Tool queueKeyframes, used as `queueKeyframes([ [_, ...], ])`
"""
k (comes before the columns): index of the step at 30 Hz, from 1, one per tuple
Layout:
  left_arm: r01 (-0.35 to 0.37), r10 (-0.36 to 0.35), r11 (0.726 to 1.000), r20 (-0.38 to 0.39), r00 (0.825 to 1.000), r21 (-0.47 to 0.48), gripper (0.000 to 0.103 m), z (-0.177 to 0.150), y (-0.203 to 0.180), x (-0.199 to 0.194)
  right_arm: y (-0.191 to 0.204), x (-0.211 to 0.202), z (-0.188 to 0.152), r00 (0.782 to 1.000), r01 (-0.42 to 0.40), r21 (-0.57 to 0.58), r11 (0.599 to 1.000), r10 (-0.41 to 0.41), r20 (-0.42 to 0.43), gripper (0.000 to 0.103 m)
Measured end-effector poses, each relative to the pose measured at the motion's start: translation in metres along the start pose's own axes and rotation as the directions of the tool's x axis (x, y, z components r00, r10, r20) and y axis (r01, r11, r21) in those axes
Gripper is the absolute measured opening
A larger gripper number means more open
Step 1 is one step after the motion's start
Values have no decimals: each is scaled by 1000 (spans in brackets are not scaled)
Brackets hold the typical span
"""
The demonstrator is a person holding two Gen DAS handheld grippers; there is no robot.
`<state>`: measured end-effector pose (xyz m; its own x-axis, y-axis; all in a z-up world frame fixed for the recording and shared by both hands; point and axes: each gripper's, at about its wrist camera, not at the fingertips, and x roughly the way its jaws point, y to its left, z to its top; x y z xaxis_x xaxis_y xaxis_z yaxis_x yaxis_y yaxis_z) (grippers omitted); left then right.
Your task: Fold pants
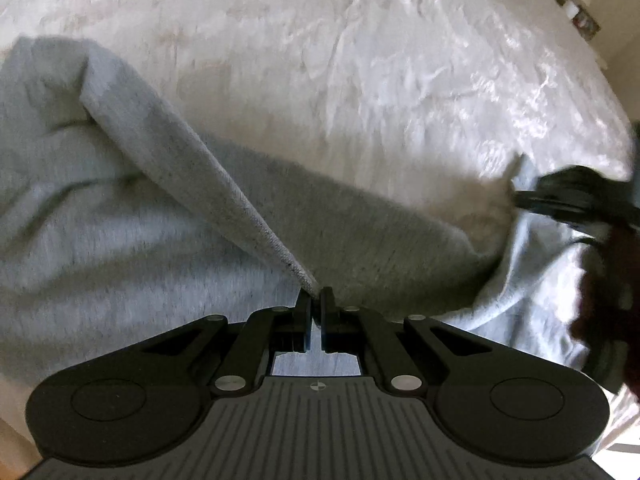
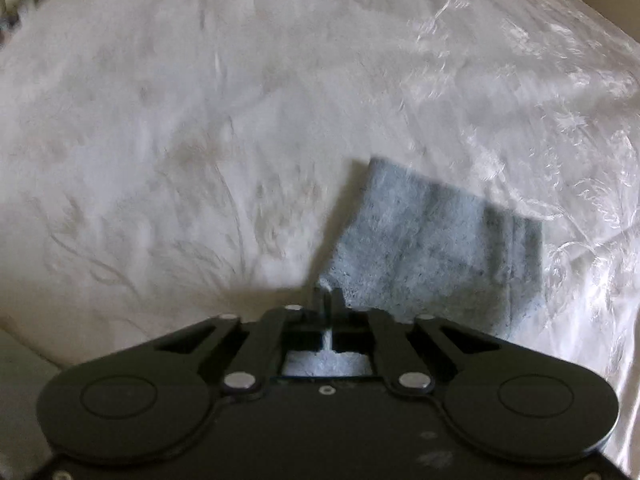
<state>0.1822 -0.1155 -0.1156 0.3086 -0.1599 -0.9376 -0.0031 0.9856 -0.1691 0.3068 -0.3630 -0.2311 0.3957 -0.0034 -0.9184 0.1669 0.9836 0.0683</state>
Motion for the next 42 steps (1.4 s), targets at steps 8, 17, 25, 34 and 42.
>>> queueKeyframes([
  [8,5,-34,987,171,985,163,3,-12,-11,-54,-95,-143,-48,941,-177,224,958,98,323,2],
  [17,-46,47,963,5,999,267,4,-64,4,-9,-133,-121,-190,995,-68,452,890,29,92,10],
  [25,-58,54,965,23,998,256,4,-65,2,-10,-156,-109,-175,979,-169,532,830,81,186,39],
  [34,-74,69,972,31,997,221,4,-71,3,-9,-160,-45,-136,988,-157,614,774,122,99,40],
  [42,-83,46,970,164,985,227,3,-60,-5,-45,-138,-101,-100,949,-235,416,878,114,294,6],
])
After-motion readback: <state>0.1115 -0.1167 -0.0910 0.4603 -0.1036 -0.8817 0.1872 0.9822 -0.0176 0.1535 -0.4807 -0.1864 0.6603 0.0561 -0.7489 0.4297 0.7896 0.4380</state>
